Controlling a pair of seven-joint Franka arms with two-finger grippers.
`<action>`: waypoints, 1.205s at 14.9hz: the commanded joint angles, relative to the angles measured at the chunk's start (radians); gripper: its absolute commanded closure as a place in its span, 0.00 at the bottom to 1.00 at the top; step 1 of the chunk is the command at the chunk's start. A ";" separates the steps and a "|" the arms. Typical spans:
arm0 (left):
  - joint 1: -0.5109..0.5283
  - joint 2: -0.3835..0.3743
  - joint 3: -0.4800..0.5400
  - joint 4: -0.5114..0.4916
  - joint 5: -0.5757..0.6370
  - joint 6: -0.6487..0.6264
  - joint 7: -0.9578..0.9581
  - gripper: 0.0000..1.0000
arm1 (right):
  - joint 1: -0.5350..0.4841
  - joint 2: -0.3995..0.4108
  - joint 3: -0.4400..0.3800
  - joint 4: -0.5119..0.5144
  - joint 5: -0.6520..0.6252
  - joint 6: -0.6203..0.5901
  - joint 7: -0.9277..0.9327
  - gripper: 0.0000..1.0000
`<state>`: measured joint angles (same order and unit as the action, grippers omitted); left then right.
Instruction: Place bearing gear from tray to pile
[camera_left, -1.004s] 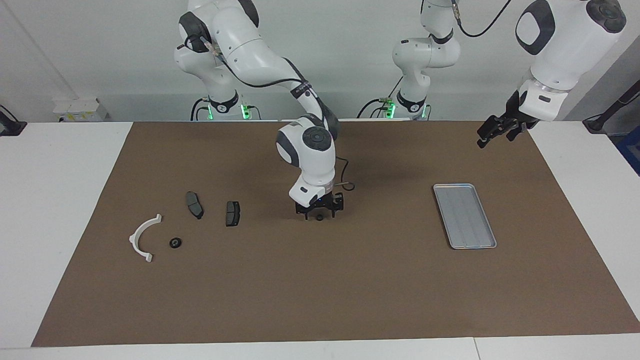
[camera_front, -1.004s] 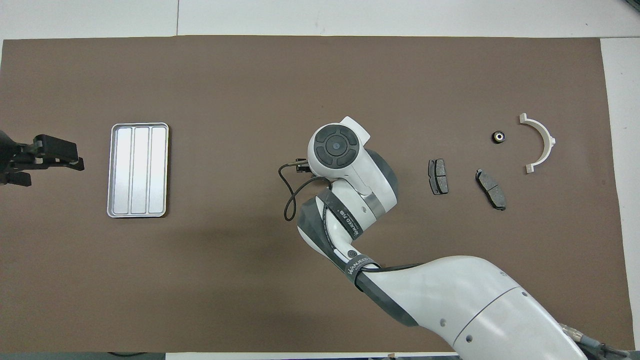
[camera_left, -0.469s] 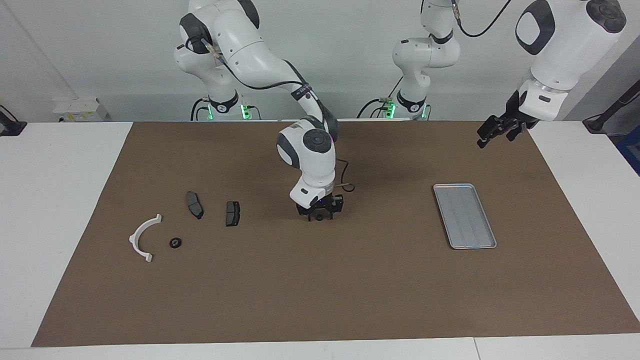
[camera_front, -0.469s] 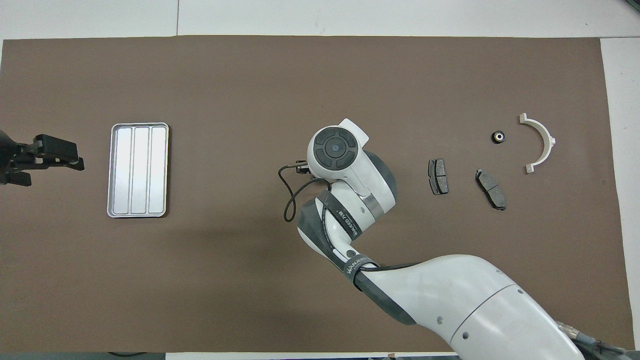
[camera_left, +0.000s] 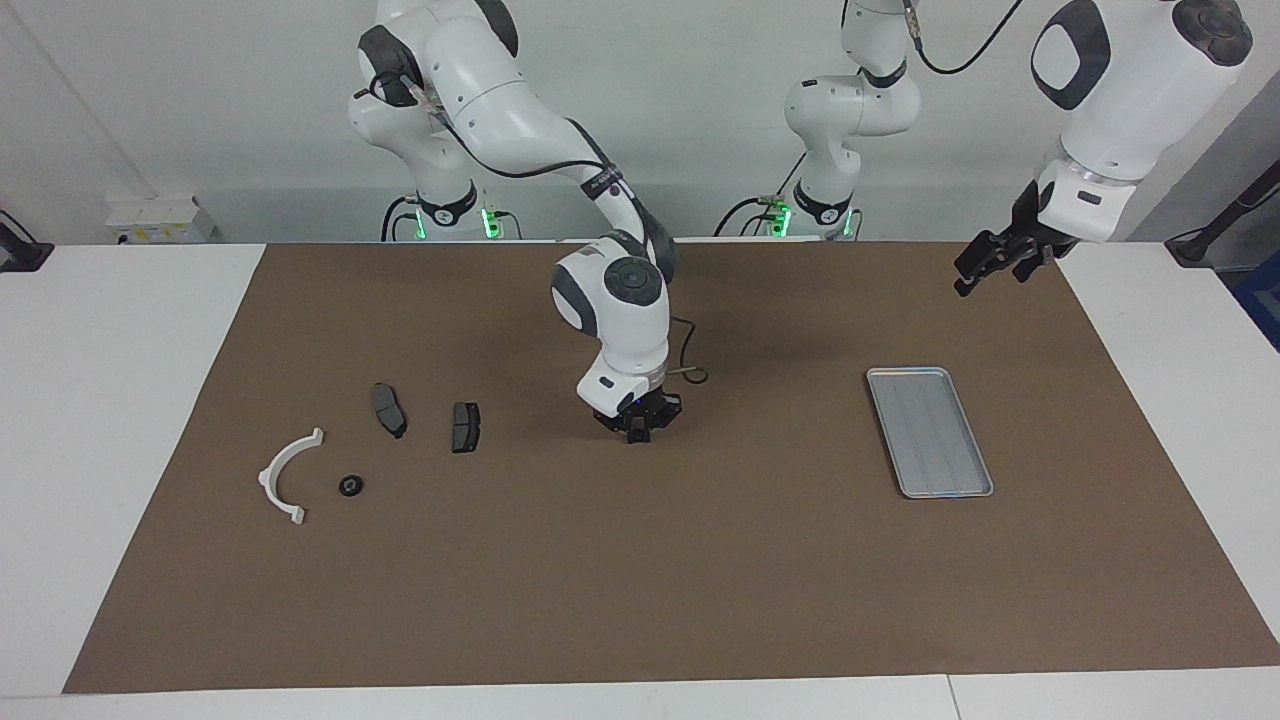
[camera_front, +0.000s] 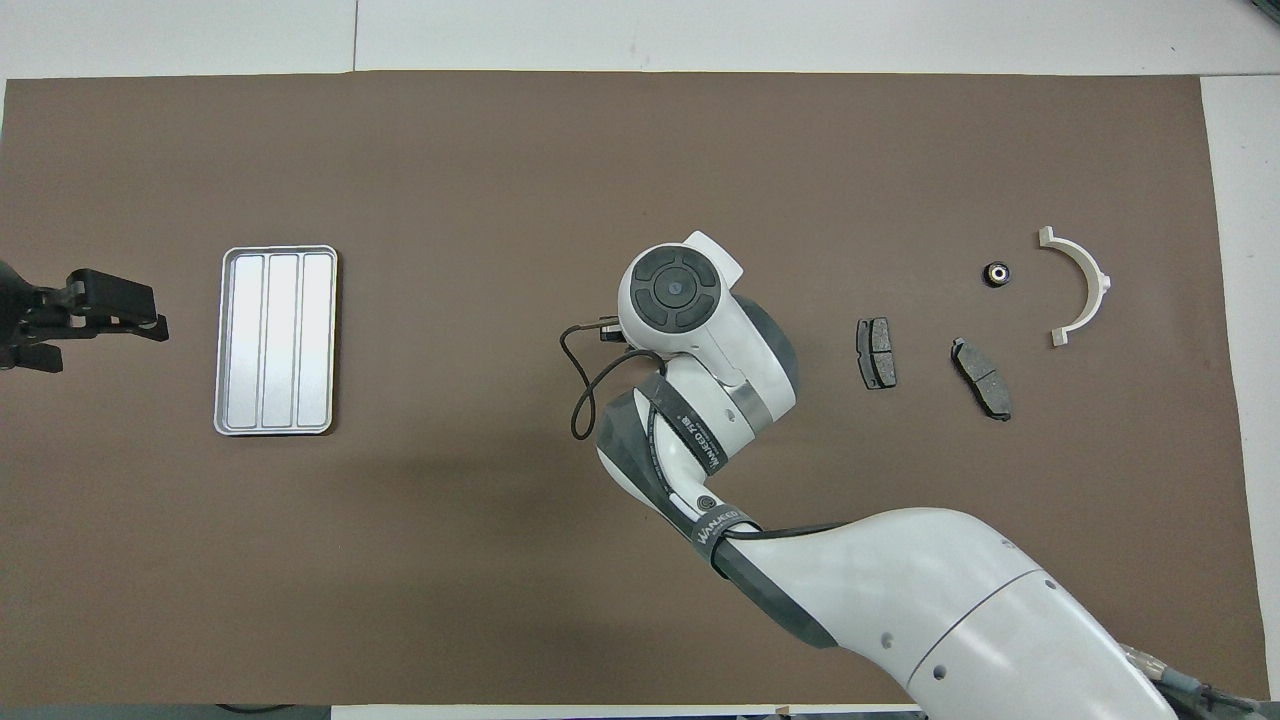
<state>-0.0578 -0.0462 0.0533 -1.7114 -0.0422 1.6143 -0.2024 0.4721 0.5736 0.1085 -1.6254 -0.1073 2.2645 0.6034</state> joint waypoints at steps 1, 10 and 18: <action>0.006 -0.017 -0.004 -0.011 0.004 -0.004 0.005 0.00 | -0.067 -0.015 0.011 0.053 -0.009 -0.077 -0.071 1.00; 0.004 -0.017 -0.004 -0.011 0.004 -0.004 0.005 0.00 | -0.456 -0.090 0.011 0.105 0.028 -0.208 -0.690 1.00; 0.006 -0.017 -0.004 -0.011 0.004 -0.004 0.005 0.00 | -0.558 -0.106 0.011 -0.028 0.035 -0.097 -0.844 1.00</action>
<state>-0.0578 -0.0463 0.0533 -1.7114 -0.0422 1.6143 -0.2024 -0.0757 0.4917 0.1047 -1.5889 -0.0957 2.1235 -0.2171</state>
